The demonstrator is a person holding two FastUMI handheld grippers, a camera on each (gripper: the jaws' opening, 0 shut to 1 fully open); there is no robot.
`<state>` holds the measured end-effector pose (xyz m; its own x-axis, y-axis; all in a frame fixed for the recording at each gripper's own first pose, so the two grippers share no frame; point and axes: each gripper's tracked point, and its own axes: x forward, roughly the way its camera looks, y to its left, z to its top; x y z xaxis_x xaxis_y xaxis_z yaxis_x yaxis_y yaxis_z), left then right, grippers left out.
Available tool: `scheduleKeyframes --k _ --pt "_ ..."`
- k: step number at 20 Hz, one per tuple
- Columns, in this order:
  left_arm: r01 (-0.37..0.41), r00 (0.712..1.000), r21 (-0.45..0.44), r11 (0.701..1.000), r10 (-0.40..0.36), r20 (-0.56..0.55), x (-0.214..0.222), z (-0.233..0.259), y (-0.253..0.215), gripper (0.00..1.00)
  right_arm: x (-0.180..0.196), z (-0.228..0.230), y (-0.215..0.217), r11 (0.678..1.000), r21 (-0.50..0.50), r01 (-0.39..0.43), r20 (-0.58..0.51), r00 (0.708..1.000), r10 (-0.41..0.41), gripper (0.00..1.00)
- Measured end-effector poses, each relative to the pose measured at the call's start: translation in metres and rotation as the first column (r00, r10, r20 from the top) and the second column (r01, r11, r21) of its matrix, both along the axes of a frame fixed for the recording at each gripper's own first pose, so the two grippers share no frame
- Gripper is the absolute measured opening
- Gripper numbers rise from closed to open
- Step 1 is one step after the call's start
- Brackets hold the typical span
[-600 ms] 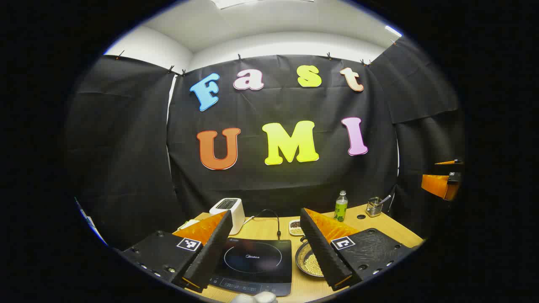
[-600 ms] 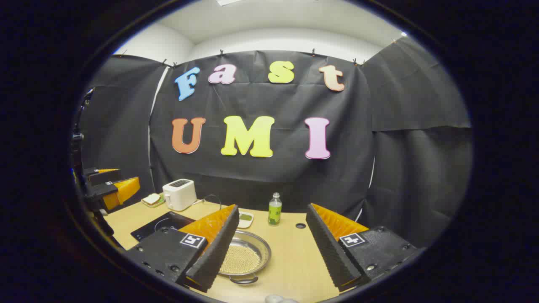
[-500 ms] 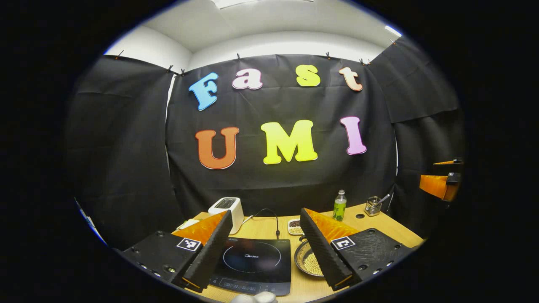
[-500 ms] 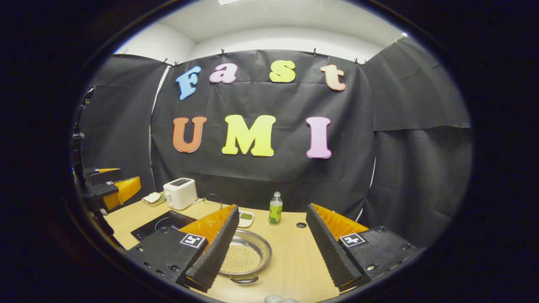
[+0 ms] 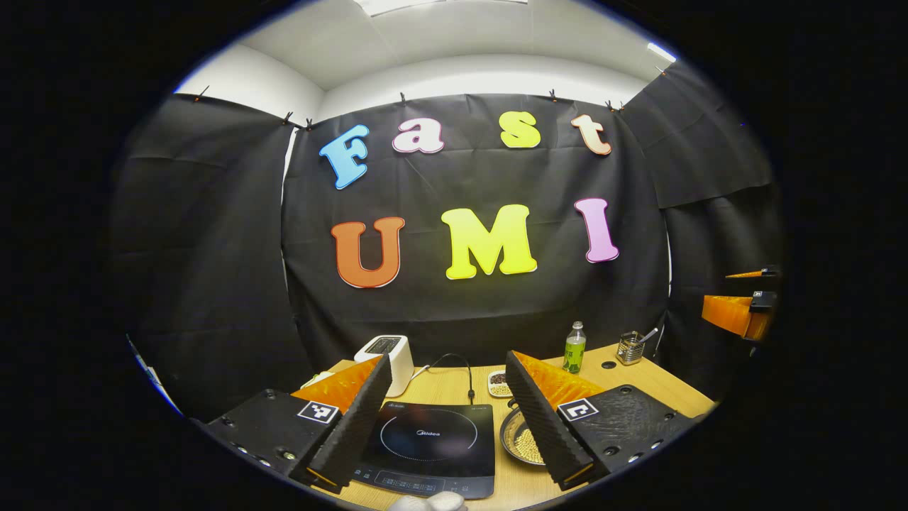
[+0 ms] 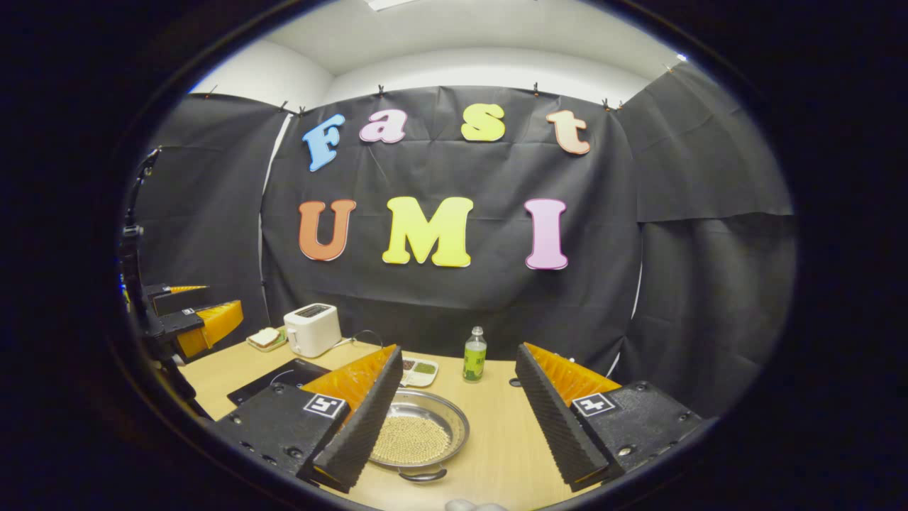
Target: First push the handle of the pot to place it horizontally, then grasp the pot with both hands and set it on the induction cooktop.
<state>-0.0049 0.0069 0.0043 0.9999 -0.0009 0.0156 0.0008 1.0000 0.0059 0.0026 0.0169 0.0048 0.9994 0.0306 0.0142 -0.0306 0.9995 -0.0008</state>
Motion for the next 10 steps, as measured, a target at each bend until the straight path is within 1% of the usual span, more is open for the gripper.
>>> scheduleKeyframes --k 3,4,5,6,8,10 --pt "0.003 1.0 0.007 1.0 -0.003 0.014 -0.002 0.002 0.0 0.96 -0.001 -0.001 0.013 0.999 -0.007 -0.034 -0.008 0.999 0.034 1.0" --pt "0.002 1.0 0.007 1.0 -0.002 0.018 -0.003 0.002 0.001 0.96 -0.001 -0.003 0.017 0.999 -0.009 -0.052 -0.009 0.999 0.052 0.96" --pt "-0.001 1.0 0.003 1.0 0.001 0.017 -0.004 0.002 0.002 0.96 -0.004 -0.004 0.018 0.999 -0.014 -0.045 -0.015 0.999 0.045 0.94" --pt "0.001 1.0 -0.004 1.0 -0.001 0.018 -0.005 0.003 0.002 0.96 -0.003 -0.004 0.015 0.999 -0.012 -0.03 -0.024 0.999 0.03 0.84" --pt "0.006 1.0 -0.01 1.0 -0.006 0.023 -0.007 0.004 0.004 0.96 -0.003 -0.011 0.023 0.999 0.013 -0.052 -0.067 0.996 0.053 0.5" --pt "0.006 1.0 -0.005 1.0 -0.006 0.029 -0.008 0.006 0.005 0.96 -0.003 -0.025 0.033 0.995 0.058 -0.075 -0.135 0.987 0.083 0.23"
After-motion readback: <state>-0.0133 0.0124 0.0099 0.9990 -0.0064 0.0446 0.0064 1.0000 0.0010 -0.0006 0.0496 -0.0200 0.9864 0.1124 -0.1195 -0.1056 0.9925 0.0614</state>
